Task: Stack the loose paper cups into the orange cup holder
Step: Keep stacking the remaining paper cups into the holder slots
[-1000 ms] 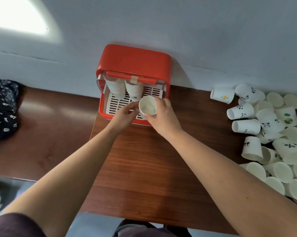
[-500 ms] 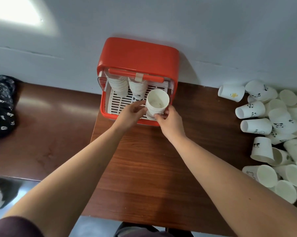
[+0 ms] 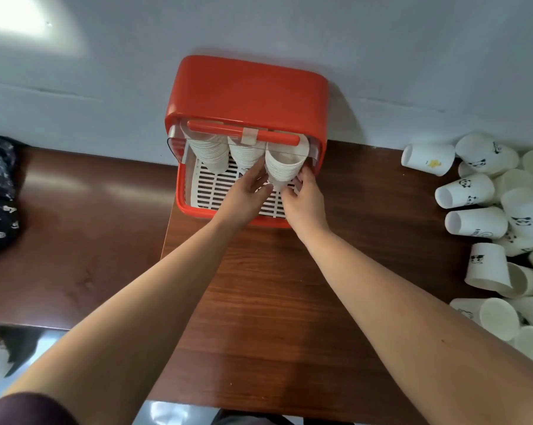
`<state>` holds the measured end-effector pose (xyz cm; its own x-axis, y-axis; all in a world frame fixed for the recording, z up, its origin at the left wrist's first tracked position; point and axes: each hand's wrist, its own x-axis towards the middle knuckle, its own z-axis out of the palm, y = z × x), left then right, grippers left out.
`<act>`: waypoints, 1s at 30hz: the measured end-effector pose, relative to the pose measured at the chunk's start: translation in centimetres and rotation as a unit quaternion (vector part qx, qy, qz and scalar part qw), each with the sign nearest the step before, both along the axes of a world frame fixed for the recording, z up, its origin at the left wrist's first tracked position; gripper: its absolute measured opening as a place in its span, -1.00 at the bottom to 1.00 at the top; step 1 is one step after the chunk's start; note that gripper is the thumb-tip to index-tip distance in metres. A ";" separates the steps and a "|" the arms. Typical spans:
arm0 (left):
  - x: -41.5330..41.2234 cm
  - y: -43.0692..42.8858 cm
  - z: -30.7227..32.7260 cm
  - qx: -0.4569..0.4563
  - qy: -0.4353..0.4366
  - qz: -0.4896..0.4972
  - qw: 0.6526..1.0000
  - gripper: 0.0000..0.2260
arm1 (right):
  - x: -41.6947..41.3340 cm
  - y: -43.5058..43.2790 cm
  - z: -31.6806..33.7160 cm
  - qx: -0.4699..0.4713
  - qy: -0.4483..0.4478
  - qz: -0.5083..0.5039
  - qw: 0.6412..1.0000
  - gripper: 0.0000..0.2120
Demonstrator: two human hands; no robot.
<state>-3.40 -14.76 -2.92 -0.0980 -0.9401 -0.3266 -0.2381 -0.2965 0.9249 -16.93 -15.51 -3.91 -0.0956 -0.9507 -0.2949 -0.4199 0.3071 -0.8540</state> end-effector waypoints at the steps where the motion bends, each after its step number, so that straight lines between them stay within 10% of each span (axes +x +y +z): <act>1: -0.1 -0.1 -0.1 0.000 0.006 -0.001 1.000 -0.45 | -0.1 -0.4 -0.1 0.007 -0.011 0.008 1.000 -0.43; 11: -0.3 -0.8 -1.7 0.022 0.010 -0.021 0.999 -0.38 | -0.4 -1.7 0.0 0.037 -0.014 0.037 0.999 -0.33; 21: -0.5 1.1 0.9 0.006 -0.127 0.018 0.992 -0.74 | -6.9 0.8 2.9 0.004 0.093 0.081 0.992 -0.71; 30: -9.2 1.0 3.4 0.038 0.000 -0.223 0.974 -0.89 | -22.0 -0.8 3.4 -0.049 0.308 0.081 0.947 -0.61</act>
